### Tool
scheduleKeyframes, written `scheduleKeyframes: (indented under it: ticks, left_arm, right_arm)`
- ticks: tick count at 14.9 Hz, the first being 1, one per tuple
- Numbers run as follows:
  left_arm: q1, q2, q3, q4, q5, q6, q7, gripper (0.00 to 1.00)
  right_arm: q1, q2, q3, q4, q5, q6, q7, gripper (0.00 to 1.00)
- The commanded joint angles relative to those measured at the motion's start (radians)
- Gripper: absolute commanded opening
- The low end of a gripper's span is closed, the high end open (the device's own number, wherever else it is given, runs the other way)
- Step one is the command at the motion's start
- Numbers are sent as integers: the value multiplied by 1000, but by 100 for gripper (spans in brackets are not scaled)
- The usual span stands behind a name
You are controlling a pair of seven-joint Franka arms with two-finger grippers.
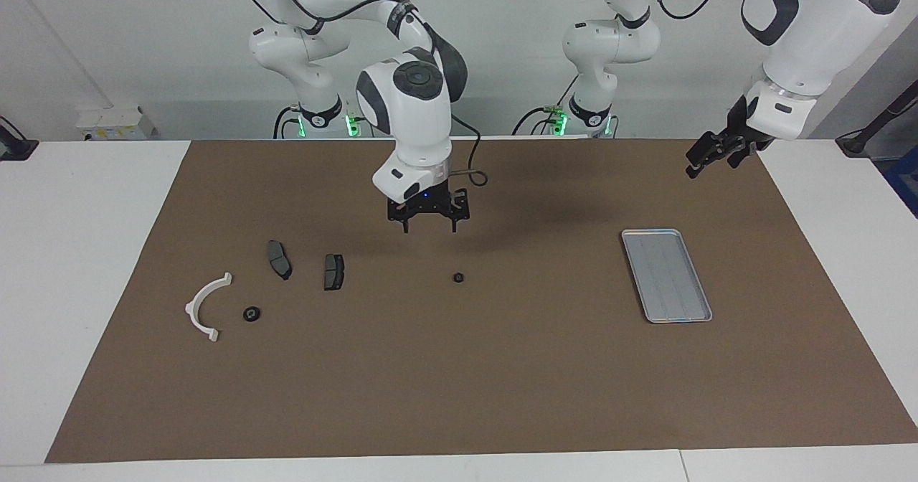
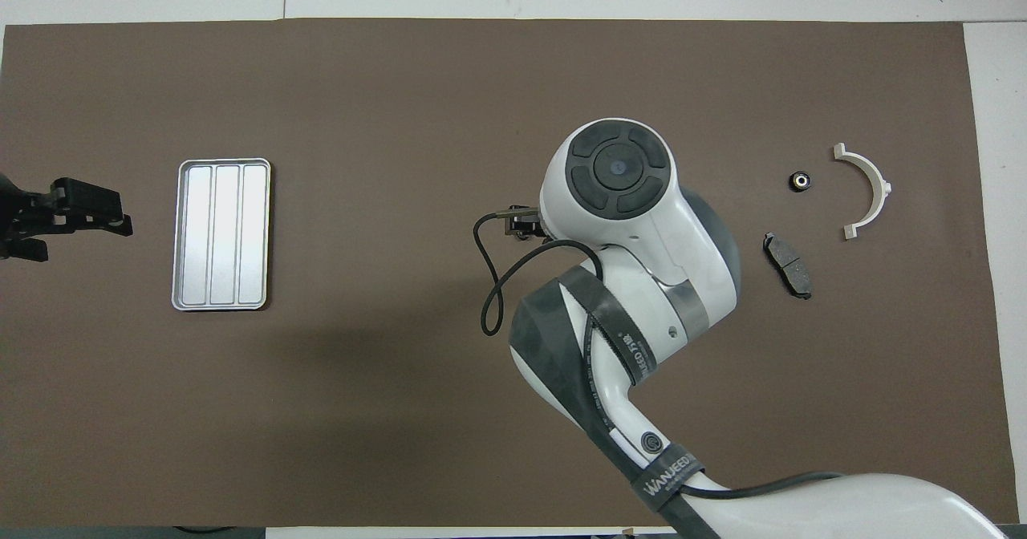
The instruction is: Place bearing gear from tray to pile
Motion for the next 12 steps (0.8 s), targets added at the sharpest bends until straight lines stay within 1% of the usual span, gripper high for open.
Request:
scheduleKeyframes:
  ticks: [1,6,9,10,12]
  left_arm:
    - [12,-9,-12,-8,5,-6,5,100]
    - [12,-10,-11,-3,4,1,5,100]
    - [10,-10,-11,-3,4,5,5,100]
    - [10,-12,-11,-6,4,-1,5,100]
    - [10,-12,-9,-3,4,2,5,100]
  right_arm:
    - [-1,62,-3,39,-11,46,6,100]
    - [-1,153,-3,45,-37,147,8,100]
    - [-3,207,-3,45,-66,173,6,100]
    - [-3,213,-3,45,-66,199,6,100]
    - [-3,230,-1,44,-66,207,6,100]
